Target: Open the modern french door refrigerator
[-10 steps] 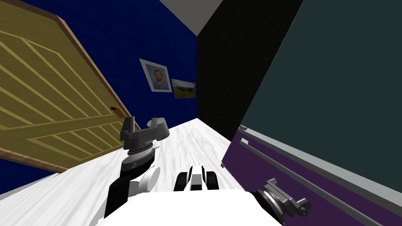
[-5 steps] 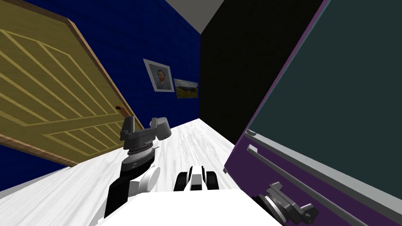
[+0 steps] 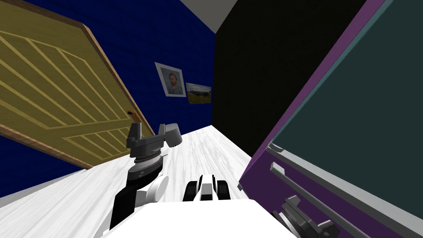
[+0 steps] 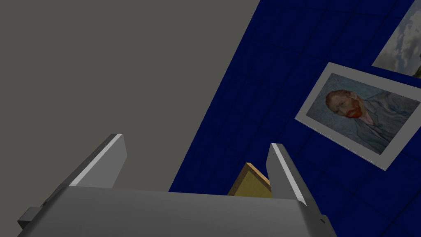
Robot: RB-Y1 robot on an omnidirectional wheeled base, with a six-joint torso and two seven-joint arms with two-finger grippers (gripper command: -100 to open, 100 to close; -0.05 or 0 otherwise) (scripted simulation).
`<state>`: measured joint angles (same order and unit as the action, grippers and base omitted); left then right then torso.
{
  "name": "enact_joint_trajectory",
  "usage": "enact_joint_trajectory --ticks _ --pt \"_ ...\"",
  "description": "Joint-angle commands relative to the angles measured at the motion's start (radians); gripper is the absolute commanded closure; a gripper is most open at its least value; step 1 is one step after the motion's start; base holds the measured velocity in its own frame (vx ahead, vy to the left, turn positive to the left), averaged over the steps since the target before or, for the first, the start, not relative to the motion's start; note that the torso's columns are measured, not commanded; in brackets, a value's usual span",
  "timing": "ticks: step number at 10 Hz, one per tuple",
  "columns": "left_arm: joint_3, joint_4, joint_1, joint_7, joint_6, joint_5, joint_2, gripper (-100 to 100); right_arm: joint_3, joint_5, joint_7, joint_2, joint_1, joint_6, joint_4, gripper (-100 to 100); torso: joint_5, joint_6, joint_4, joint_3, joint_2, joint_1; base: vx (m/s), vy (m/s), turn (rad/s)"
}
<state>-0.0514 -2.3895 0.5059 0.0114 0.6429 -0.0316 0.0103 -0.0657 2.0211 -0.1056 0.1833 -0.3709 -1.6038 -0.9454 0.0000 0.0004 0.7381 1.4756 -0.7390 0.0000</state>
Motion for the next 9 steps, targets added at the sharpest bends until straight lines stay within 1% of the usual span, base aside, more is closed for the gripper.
enact_joint_trajectory --ticks 1,2,3,4,6,7,9 --pt "0.000 0.000 0.000 0.000 0.000 0.000 0.000 0 0.000 0.042 -0.006 -0.011 0.000 -0.058 0.043 -100 0.000 -0.001 0.000 0.000 0.000 0.000 0.077 -0.012 0.070" --pt "0.000 0.000 0.000 0.000 0.000 0.000 0.000 0 0.000 0.075 -0.009 -0.020 0.002 -0.095 0.077 -100 0.000 0.000 0.000 0.000 0.000 0.001 0.081 -0.010 0.142" --pt "0.000 0.000 0.000 0.000 0.000 0.000 0.000 0 0.000 0.103 -0.012 -0.029 0.004 -0.122 0.108 -100 0.000 -0.001 0.000 0.000 0.001 0.000 0.110 -0.035 0.151" --pt "0.000 0.000 0.000 0.000 0.000 0.000 0.000 0 0.000 0.103 -0.012 -0.029 0.004 -0.132 0.108 -100 0.000 0.000 0.000 0.001 0.002 -0.001 0.084 -0.031 0.057" --pt "0.000 0.000 0.000 0.000 0.000 0.000 0.000 0 0.000 0.150 -0.016 -0.046 0.007 -0.189 0.161 -100 0.000 -0.001 0.000 0.000 0.001 -0.001 0.092 -0.045 0.128" --pt "0.000 0.000 0.000 0.000 0.000 0.000 0.000 0 0.000 0.150 -0.016 -0.046 0.007 -0.189 0.161 -100 0.000 0.000 0.000 0.001 0.001 -0.001 0.068 -0.027 0.043" --pt "0.000 0.000 0.000 0.000 0.000 0.000 0.000 0 0.000 0.183 -0.020 -0.060 0.010 -0.231 0.199 -100 0.000 0.000 0.000 -0.001 -0.001 0.001 0.057 -0.021 0.086"
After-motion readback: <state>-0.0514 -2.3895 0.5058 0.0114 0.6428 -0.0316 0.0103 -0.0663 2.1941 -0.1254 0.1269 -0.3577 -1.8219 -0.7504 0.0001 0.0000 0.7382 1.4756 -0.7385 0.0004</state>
